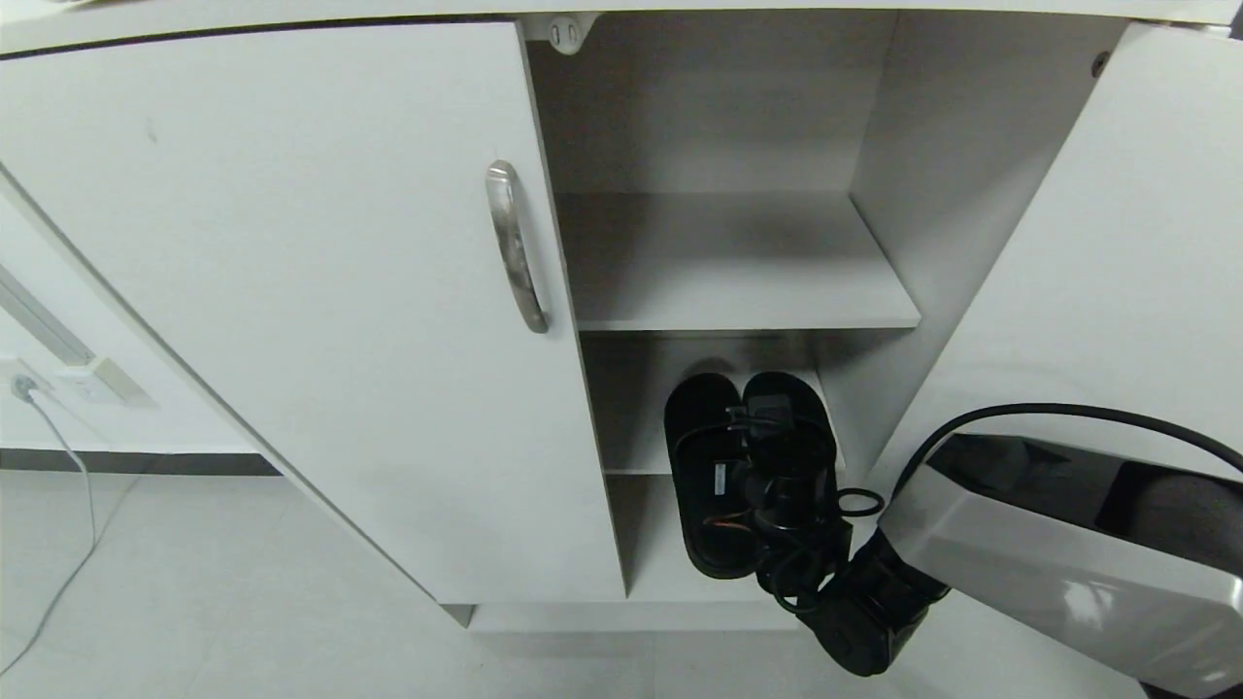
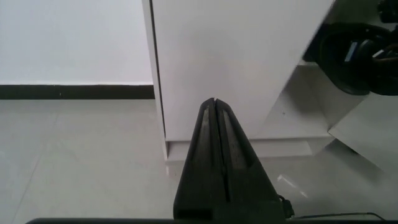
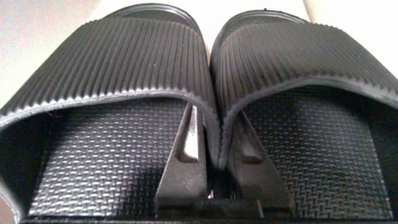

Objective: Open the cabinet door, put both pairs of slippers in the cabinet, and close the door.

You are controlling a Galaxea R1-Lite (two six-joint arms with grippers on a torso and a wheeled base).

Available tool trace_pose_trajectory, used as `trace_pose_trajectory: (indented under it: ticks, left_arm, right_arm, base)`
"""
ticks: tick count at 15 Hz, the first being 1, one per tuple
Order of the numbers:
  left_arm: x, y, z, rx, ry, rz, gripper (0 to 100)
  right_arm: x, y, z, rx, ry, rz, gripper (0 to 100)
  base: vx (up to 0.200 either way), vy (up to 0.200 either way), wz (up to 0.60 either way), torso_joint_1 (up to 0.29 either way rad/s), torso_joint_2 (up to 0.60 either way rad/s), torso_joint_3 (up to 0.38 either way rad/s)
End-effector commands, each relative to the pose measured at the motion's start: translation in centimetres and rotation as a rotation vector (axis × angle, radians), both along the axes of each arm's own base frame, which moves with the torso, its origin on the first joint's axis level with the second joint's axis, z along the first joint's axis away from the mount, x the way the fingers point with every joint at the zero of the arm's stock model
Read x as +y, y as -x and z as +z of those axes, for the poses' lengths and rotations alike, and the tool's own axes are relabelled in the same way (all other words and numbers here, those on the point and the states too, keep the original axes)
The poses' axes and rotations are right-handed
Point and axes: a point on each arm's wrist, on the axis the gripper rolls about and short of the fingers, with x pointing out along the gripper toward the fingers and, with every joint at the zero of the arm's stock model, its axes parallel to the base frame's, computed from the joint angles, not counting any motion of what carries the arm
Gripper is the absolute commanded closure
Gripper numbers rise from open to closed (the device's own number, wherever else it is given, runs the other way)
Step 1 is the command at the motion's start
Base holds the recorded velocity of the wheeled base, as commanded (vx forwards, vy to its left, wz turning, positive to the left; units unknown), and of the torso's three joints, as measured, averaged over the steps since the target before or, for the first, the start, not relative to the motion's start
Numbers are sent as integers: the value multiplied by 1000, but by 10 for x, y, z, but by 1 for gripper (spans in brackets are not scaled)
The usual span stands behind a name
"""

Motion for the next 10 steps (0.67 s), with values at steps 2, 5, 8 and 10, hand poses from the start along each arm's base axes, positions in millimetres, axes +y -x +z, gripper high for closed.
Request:
trace_pose_trajectory:
  ticks: [2, 5, 8, 10]
  left_arm:
    - [0, 0, 0, 1, 0, 0, 100]
    - [0, 0, 0, 1, 2, 0, 100]
    - [0, 0, 0, 1, 2, 0, 100]
    - [0, 0, 0, 1, 3, 0, 100]
  right_arm:
    - [3, -8, 1, 2, 1, -6, 100]
    - [11, -24, 4, 2, 0, -16, 100]
    - [14, -52, 0, -1, -1, -48, 100]
    - [14, -71, 2, -17, -11, -69, 100]
  base:
    - [0, 0, 0, 0, 0, 0]
    - [0, 0, 0, 0, 0, 0]
    - [0, 0, 0, 0, 0, 0]
    - [0, 0, 0, 0, 0, 0]
